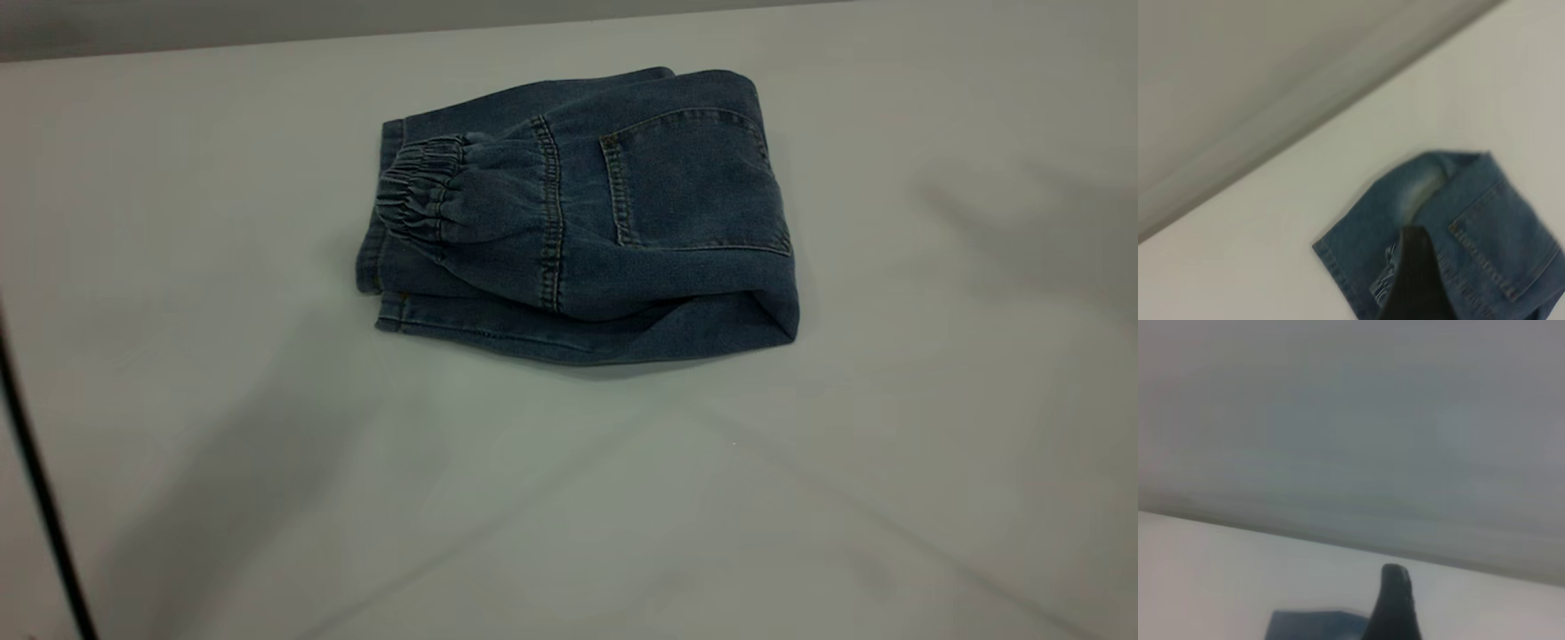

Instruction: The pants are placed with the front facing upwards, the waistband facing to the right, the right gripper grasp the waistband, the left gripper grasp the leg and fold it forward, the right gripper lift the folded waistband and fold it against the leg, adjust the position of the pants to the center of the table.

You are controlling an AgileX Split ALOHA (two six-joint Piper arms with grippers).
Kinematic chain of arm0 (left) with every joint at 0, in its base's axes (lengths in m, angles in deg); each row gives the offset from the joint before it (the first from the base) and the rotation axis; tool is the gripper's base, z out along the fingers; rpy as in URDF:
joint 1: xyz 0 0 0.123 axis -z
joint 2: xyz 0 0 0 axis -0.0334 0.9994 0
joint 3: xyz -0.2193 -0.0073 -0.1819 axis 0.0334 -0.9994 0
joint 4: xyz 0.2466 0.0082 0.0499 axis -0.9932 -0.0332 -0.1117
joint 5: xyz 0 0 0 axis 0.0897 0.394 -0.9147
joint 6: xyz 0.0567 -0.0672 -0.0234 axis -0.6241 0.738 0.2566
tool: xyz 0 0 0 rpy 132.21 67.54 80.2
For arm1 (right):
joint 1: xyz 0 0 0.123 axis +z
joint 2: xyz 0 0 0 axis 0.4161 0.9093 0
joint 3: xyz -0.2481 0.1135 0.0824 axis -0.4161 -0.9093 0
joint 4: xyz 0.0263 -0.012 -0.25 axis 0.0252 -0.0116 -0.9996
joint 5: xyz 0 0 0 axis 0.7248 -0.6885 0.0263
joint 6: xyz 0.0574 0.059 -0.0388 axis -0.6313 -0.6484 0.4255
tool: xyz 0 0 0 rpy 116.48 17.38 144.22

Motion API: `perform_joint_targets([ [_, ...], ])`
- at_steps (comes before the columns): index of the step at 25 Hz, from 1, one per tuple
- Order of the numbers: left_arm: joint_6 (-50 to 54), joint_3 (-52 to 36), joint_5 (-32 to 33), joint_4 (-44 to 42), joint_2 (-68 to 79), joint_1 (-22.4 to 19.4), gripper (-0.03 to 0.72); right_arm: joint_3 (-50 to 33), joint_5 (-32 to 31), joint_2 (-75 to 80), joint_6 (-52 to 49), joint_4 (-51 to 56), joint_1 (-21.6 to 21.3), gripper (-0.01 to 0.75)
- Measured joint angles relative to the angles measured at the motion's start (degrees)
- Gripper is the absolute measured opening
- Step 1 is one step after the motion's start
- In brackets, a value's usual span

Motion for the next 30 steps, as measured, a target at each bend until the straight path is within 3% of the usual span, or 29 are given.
perform_joint_targets([
  [6, 1.1, -6.7, -0.1, 0.2, -11.5, 0.0, 0.478, -12.3, 0.0, -13.9, 0.3, 0.3, 0.0, 0.513],
  [17, 1.1, -27.6, -0.3, 0.3, -37.4, 0.0, 0.478, -37.2, 0.1, -40.9, 1.7, 2.2, 0.0, 0.513],
  [30, 1.1, -59.0, -0.2, 0.2, -69.7, 0.0, 0.478, -66.6, 0.1, -68.3, 6.8, 1.0, 0.0, 0.513],
])
